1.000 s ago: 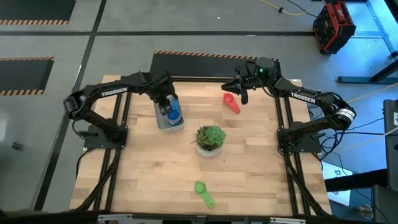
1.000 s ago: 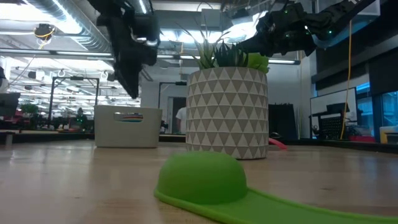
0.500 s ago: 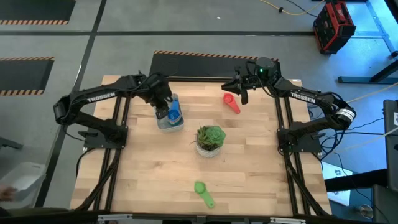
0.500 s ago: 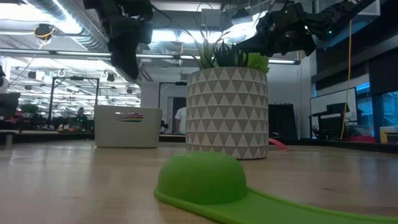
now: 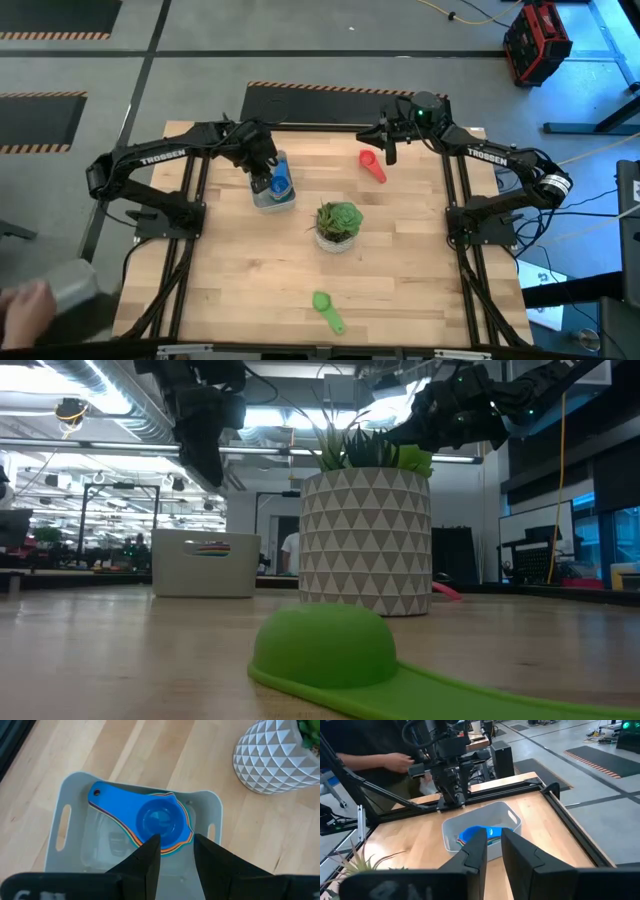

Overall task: Nest measuring cups in basket
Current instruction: Stack the red measuring cup on top of the blue measuring cup in the gray bin

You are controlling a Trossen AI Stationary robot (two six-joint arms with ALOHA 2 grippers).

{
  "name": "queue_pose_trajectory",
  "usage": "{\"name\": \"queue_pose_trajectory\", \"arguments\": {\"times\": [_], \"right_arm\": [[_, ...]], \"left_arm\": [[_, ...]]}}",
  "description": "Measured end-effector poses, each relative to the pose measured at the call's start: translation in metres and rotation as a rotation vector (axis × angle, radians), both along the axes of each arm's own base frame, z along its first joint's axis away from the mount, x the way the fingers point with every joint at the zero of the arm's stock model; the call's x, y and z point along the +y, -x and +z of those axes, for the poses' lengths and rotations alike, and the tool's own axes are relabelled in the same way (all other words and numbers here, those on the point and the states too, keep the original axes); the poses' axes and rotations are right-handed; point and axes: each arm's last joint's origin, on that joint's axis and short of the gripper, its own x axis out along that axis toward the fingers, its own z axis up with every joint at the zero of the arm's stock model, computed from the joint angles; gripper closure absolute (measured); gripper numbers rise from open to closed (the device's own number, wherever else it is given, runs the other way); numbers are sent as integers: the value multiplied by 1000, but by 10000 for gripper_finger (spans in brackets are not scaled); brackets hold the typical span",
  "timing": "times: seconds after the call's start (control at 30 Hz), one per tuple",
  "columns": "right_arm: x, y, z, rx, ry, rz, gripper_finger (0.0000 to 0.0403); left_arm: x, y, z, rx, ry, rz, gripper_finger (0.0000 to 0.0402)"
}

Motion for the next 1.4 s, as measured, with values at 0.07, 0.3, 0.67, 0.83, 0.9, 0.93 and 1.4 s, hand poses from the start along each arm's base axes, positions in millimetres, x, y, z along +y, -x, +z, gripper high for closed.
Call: {"name": "queue_pose_trajectory", "arguments": {"times": [0.07,0.3,0.67,0.83,0.9,0.93,1.4], "right_arm": [[0,0,0,0,-11,-2,341],[0,0,0,0,-31,-6,341],[0,0,1,-10,-14,-5,341],[0,0,1,-12,-13,-5,341],[0,0,2,-12,-13,-5,341],[0,0,2,-12,-13,-5,341],[-1,-1,5,-46,46,0,340]], "left_arm": [[0,0,0,0,0,0,291],[0,0,0,0,-1,1,291],[0,0,0,-2,-6,-7,291],[0,0,0,-2,-6,-7,291],[0,0,0,-2,-6,-7,291],[0,0,0,-2,-6,-7,291],[0,0,0,-2,-6,-7,291]]}}
